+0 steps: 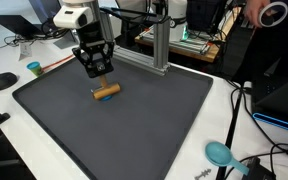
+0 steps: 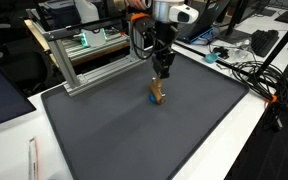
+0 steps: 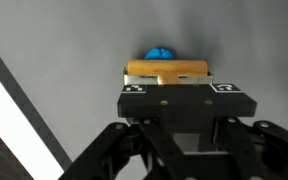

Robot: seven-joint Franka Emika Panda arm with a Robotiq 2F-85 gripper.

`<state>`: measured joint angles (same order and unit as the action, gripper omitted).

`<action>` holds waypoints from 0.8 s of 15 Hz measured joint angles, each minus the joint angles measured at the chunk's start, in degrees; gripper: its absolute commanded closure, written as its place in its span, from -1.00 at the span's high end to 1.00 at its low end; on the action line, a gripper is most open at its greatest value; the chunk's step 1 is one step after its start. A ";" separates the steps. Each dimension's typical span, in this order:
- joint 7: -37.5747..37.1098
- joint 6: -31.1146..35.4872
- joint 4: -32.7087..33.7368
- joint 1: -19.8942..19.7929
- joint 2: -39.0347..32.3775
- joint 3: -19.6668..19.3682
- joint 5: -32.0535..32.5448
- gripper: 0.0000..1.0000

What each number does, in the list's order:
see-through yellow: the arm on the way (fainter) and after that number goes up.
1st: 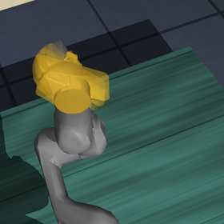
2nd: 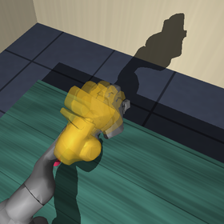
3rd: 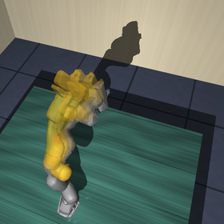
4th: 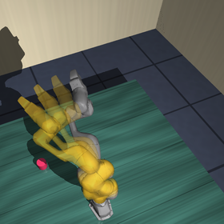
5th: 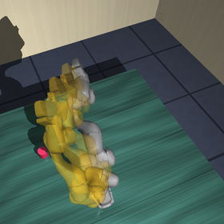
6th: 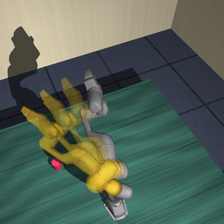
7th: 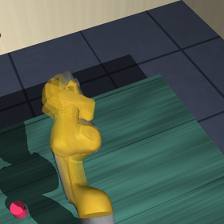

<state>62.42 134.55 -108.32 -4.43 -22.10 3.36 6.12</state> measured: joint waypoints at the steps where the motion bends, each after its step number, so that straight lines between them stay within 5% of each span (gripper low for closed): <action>1: 0.00 -0.16 0.03 0.01 0.00 -0.05 0.33 -0.55; 12: 0.00 -2.88 1.99 1.08 -1.06 -0.13 4.87 -0.55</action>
<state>62.42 131.67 -106.33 -3.35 -23.16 3.22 10.99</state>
